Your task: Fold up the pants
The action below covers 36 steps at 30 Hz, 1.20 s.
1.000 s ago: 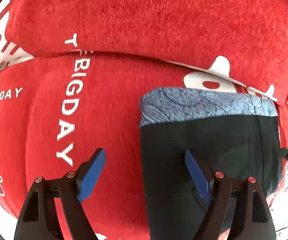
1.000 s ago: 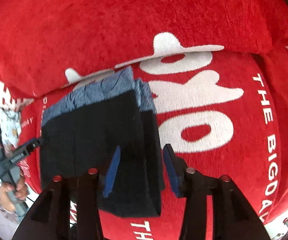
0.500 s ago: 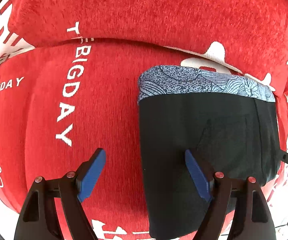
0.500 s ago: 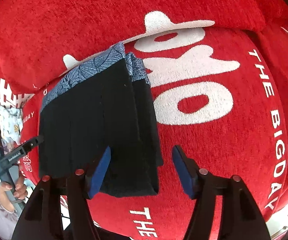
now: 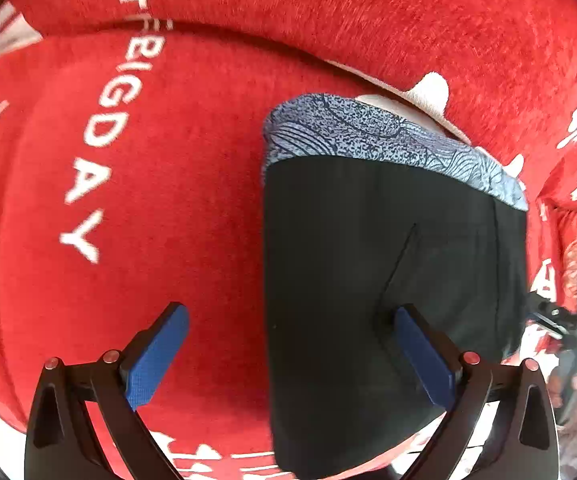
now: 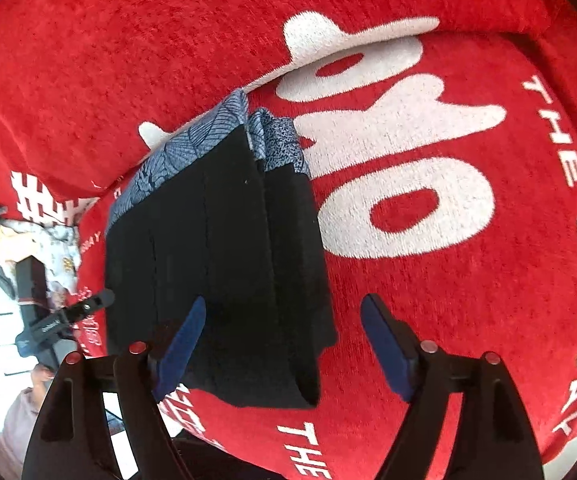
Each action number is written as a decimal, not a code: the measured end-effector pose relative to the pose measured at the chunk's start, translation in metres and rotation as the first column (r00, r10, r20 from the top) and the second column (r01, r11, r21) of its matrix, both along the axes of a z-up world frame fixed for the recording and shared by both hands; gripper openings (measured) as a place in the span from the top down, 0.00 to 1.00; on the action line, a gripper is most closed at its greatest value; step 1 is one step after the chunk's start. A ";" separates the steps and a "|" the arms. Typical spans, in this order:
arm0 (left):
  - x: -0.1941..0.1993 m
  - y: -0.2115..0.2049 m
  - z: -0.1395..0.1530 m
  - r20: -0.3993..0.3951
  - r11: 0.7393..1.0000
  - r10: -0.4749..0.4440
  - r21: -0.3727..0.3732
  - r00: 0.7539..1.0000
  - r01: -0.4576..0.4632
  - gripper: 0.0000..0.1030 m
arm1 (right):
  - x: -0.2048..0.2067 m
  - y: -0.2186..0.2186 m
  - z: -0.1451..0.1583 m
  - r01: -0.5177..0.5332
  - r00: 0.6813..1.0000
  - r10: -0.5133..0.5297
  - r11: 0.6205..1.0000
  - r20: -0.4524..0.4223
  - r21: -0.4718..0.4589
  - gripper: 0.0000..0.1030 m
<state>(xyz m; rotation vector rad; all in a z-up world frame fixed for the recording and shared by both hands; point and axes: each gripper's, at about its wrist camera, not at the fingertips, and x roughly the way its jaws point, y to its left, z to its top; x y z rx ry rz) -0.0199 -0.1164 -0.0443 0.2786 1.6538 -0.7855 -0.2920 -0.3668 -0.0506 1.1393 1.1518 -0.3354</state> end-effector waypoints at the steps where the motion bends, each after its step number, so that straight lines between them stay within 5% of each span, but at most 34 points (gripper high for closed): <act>1: 0.001 -0.001 -0.002 -0.015 1.000 0.007 -0.009 1.000 -0.007 0.00 | 0.001 -0.002 -0.002 -0.003 1.000 0.003 1.000 0.001 0.010 0.20; 10: -0.001 -0.025 -0.021 -0.099 0.996 -0.053 -0.080 0.994 0.045 0.00 | 0.022 -0.024 -0.031 -0.082 0.993 0.070 0.986 0.091 0.144 0.20; 20: -0.007 -0.049 -0.036 -0.088 0.989 -0.087 -0.124 0.992 0.076 0.00 | 0.038 -0.037 -0.053 -0.112 0.982 0.074 0.968 0.172 0.222 0.17; 24: -0.015 -0.050 -0.032 -0.064 0.993 -0.068 -0.106 0.996 0.061 0.01 | 0.030 -0.040 -0.049 -0.080 0.987 0.044 0.969 0.158 0.234 0.35; 28: -0.025 -0.048 -0.010 0.001 0.988 -0.085 -0.133 0.996 0.084 0.23 | 0.028 -0.036 -0.033 -0.086 0.981 0.044 0.971 0.189 0.223 0.54; 31: -0.027 -0.037 0.009 0.011 0.979 -0.087 -0.183 0.996 0.087 0.36 | 0.024 -0.030 -0.016 -0.099 0.975 0.052 0.973 0.218 0.210 0.57; 36: -0.034 -0.018 0.030 0.027 0.972 -0.117 -0.204 0.993 0.120 0.39 | 0.016 -0.017 0.007 -0.098 0.967 0.042 0.971 0.252 0.217 0.57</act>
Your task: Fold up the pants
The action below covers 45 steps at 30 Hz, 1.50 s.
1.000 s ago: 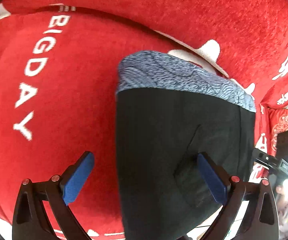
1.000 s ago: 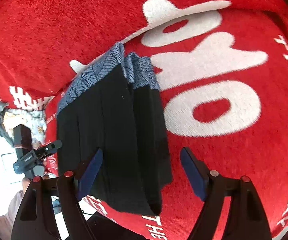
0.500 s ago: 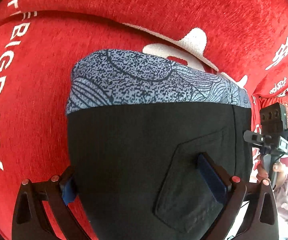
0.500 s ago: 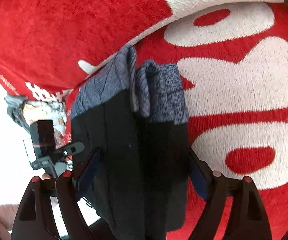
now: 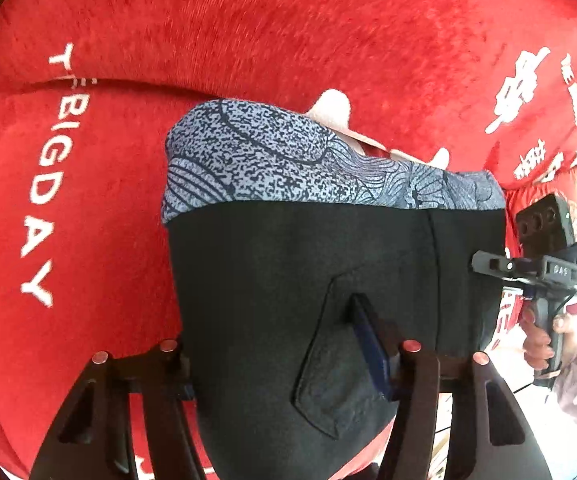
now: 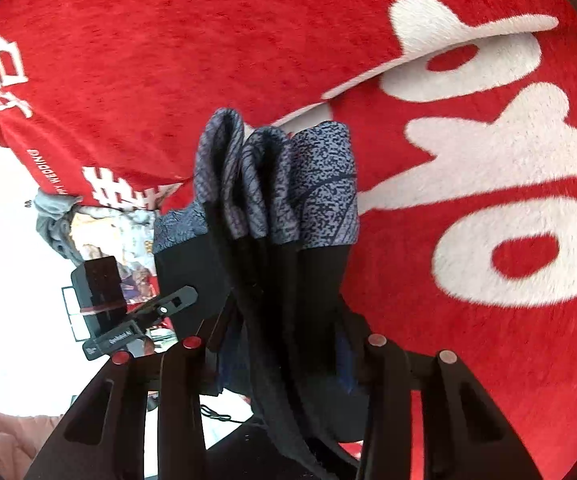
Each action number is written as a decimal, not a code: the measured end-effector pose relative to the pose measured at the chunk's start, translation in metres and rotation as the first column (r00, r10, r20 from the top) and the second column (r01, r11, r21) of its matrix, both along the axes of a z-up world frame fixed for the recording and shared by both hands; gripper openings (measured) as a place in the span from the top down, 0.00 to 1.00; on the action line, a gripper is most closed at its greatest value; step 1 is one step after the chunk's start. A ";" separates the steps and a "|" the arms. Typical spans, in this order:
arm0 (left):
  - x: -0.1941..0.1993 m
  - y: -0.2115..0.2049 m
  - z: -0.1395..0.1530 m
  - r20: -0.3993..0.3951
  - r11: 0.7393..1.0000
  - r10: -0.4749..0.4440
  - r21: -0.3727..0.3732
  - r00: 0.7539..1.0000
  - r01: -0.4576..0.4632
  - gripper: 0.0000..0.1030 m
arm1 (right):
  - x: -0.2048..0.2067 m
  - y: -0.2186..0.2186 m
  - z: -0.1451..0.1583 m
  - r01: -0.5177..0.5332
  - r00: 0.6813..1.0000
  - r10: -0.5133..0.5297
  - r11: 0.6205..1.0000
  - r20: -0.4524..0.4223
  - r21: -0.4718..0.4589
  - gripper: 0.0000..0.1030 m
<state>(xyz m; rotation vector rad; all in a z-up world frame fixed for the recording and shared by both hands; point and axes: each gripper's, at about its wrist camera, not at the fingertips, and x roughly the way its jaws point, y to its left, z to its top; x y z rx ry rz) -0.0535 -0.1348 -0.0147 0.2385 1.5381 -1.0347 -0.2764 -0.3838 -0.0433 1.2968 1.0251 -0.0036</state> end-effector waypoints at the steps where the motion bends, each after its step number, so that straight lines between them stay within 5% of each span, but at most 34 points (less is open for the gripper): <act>1: -0.003 0.006 0.006 0.009 1.000 -0.008 -0.001 1.000 0.008 0.39 | -0.002 0.006 0.004 -0.004 1.000 0.004 1.000 0.002 0.002 0.57; 8: 0.001 0.057 0.025 0.025 1.000 0.000 0.025 1.000 -0.001 0.39 | -0.017 0.057 0.012 -0.003 1.000 0.003 0.999 0.015 0.049 0.57; 15: -0.002 0.099 -0.013 0.033 0.993 0.033 0.115 0.999 -0.037 0.38 | -0.004 0.107 -0.013 -0.052 0.998 0.053 0.998 -0.036 0.020 0.57; 20: 0.008 0.108 -0.032 0.061 0.991 0.064 0.118 0.996 -0.070 0.08 | 0.007 0.106 -0.027 -0.068 0.990 0.059 0.995 -0.125 -0.074 0.46; 24: 0.012 0.111 -0.037 0.041 0.991 0.061 0.117 0.997 -0.065 0.08 | 0.013 0.105 -0.025 -0.138 0.978 0.109 0.977 -0.177 -0.161 0.32; 35: -0.003 0.123 0.012 0.200 0.966 0.022 0.250 0.979 -0.073 0.08 | -0.017 0.115 0.011 -0.092 0.944 0.015 0.971 -0.330 -0.221 0.25; 45: -0.040 0.106 0.065 0.282 0.955 0.033 0.275 0.959 -0.113 0.01 | -0.023 0.133 0.069 -0.102 0.940 -0.022 0.933 -0.340 -0.344 0.09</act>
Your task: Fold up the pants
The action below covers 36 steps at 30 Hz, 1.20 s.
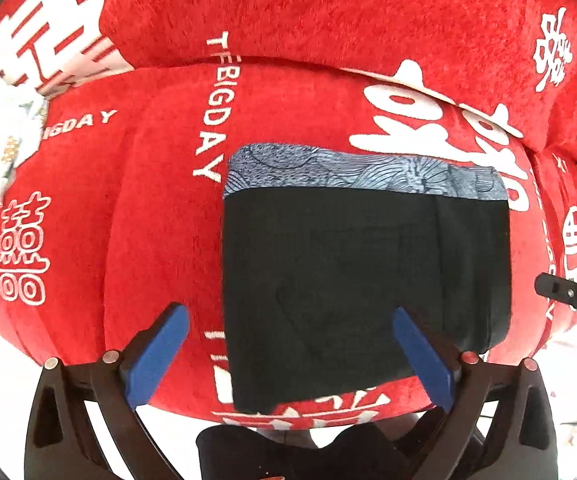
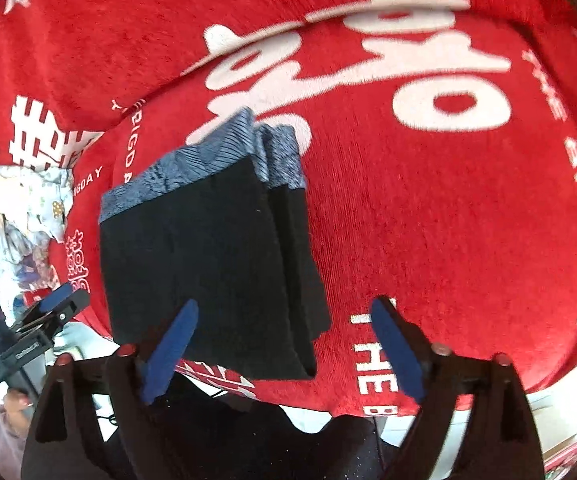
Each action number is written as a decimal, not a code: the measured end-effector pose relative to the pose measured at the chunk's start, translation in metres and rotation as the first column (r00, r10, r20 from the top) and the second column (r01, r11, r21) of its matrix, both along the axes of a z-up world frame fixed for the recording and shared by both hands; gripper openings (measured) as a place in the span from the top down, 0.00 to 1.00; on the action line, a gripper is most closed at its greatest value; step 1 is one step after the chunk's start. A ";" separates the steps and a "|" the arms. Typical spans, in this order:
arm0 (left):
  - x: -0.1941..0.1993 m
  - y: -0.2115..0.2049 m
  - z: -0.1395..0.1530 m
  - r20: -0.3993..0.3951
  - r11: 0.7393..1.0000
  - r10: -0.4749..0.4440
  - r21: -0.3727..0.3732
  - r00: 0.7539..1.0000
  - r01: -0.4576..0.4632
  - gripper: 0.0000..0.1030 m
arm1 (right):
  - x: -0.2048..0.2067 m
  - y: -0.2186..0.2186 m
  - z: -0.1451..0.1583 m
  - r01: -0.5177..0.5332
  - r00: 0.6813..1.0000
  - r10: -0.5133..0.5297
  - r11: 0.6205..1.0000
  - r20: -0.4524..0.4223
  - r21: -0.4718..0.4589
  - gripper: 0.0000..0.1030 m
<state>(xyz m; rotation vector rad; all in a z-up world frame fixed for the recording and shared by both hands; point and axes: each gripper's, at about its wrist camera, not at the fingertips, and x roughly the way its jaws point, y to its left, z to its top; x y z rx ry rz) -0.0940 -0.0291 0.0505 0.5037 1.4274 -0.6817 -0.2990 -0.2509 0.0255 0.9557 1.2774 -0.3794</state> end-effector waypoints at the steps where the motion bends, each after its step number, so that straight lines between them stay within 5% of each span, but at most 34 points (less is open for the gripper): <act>1: -0.005 -0.003 0.004 0.004 1.000 0.006 0.006 1.000 -0.006 0.01 | 0.002 0.002 0.007 -0.022 1.000 0.022 1.000 -0.002 -0.019 0.04; 10: -0.038 -0.009 0.040 0.095 0.991 0.115 0.053 0.989 -0.120 0.01 | 0.012 0.031 0.055 -0.212 0.977 0.204 0.963 -0.061 -0.167 0.00; 18: -0.056 -0.002 0.062 0.136 0.997 0.059 0.048 0.989 -0.066 0.01 | 0.004 0.049 0.083 -0.102 0.994 0.094 0.978 -0.052 -0.182 0.00; 36: -0.065 0.031 0.095 0.177 0.999 0.017 0.027 0.984 -0.022 0.01 | 0.013 0.101 0.129 -0.070 0.995 0.047 0.955 -0.084 -0.289 0.00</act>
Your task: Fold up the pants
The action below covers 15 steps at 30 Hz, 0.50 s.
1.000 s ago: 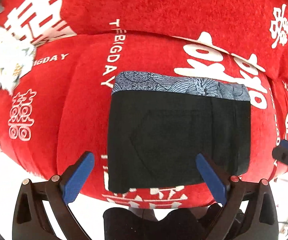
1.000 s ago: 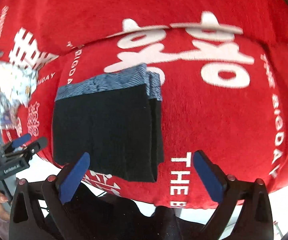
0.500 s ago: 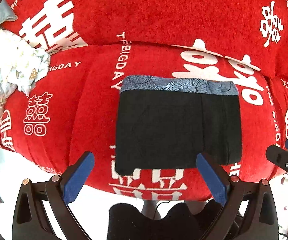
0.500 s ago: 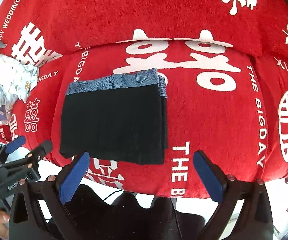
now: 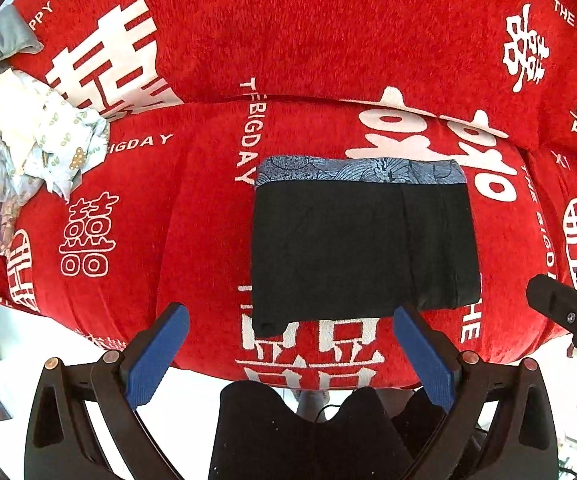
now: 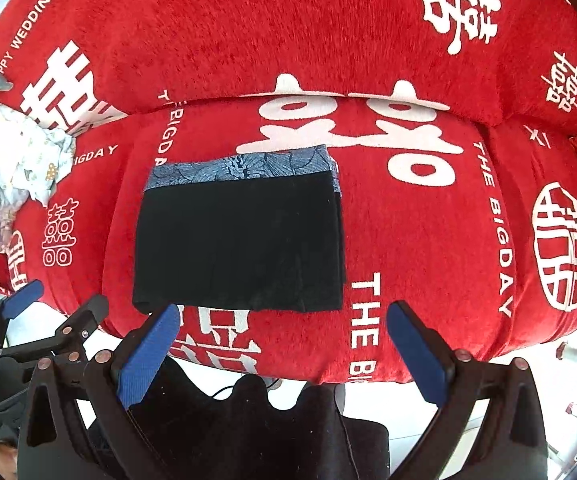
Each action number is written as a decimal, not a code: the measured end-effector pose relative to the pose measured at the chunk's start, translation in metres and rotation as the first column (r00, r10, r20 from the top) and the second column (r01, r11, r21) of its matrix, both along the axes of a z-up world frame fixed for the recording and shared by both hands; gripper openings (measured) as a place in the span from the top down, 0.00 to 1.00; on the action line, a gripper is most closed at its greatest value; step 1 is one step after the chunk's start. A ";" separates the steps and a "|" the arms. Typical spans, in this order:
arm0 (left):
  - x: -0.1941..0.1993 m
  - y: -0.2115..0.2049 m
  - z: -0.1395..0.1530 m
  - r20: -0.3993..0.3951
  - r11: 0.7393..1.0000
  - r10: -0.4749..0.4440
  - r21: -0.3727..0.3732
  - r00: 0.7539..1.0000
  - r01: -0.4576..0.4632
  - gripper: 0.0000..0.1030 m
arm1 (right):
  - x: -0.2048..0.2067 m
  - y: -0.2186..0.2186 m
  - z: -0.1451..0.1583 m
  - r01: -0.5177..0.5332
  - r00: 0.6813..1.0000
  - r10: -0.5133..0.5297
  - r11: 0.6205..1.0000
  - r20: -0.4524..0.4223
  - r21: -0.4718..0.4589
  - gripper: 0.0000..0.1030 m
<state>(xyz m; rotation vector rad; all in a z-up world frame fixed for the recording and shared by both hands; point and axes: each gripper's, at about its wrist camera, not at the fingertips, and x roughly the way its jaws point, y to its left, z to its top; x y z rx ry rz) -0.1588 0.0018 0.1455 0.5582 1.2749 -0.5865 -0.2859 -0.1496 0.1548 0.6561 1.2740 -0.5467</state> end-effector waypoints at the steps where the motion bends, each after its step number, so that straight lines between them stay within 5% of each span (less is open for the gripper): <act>1: 0.000 0.000 0.001 0.003 1.000 -0.001 0.000 1.000 0.001 0.01 | 0.000 0.001 0.002 0.002 1.000 -0.002 1.000 0.002 -0.003 0.00; 15: 0.001 -0.002 0.011 0.010 1.000 -0.004 -0.019 1.000 0.004 0.01 | 0.005 0.009 0.012 -0.005 1.000 0.004 0.999 -0.013 -0.040 0.00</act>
